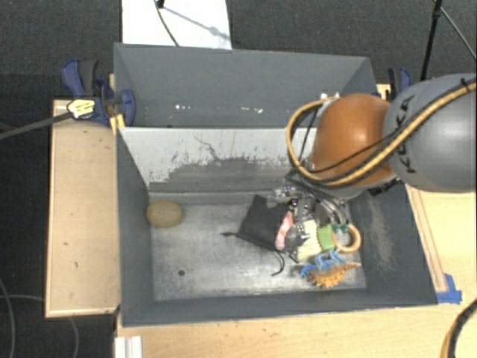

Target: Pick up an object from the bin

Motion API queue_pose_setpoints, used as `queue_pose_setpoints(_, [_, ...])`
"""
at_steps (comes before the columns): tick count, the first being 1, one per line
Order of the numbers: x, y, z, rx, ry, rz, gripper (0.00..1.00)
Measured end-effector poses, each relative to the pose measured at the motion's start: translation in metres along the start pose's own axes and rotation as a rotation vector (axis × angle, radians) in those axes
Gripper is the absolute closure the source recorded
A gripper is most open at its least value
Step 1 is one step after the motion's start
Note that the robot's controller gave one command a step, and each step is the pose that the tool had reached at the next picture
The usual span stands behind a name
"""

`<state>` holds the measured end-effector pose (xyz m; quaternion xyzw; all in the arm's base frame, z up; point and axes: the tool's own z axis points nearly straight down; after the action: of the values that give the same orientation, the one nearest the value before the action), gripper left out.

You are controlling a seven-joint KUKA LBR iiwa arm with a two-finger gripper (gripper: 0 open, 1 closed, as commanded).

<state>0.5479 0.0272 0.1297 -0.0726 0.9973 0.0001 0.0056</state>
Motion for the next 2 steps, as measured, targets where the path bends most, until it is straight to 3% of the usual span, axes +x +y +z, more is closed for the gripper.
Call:
queue_pose_setpoints(1, [0.019,-0.031,0.057,-0.003,-0.004,0.110,0.00])
queue_pose_setpoints(2, [-0.009,-0.012,0.051,0.004,-0.012,0.186,1.00])
